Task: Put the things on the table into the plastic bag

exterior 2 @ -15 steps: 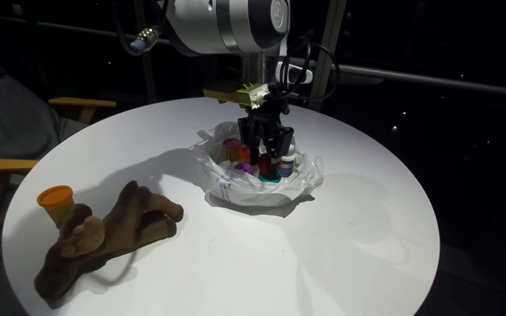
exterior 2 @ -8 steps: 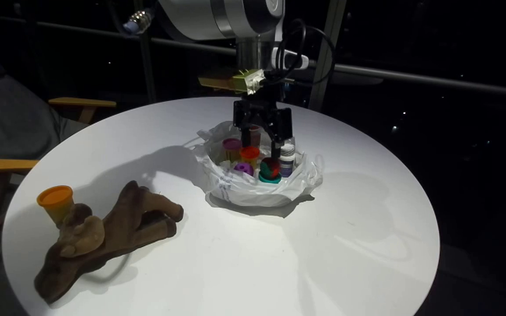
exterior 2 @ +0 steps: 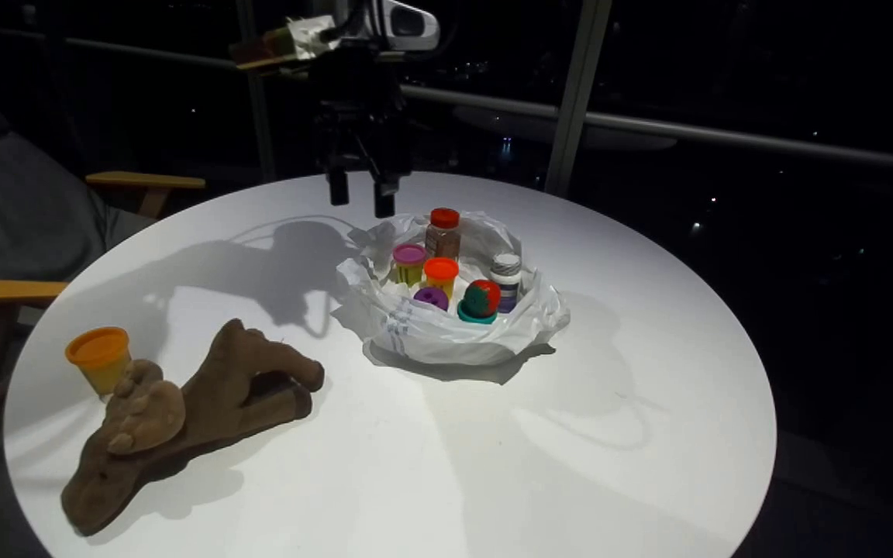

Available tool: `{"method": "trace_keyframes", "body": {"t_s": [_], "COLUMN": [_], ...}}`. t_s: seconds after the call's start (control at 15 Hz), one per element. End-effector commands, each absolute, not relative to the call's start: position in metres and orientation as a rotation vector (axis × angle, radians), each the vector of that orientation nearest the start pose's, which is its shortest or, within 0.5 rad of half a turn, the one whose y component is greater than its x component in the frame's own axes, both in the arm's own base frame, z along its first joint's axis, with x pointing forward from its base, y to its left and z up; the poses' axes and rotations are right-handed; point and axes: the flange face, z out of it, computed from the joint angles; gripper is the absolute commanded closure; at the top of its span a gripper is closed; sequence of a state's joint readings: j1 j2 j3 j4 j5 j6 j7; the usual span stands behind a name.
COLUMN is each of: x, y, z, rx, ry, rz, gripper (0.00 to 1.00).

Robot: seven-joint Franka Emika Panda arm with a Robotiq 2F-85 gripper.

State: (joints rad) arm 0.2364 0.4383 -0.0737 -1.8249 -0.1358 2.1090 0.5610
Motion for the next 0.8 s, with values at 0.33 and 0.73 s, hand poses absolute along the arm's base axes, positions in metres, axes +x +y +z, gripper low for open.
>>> {"method": "trace_keyframes", "body": {"t_s": [0.33, 0.73], "x": [0.507, 0.453], "y": [0.182, 0.209], "z": [0.215, 0.181], "rx": [-3.272, -3.215], "ry": [0.262, -0.014], "rz": [0.271, 0.163], "gripper": [0.00, 0.00]}}
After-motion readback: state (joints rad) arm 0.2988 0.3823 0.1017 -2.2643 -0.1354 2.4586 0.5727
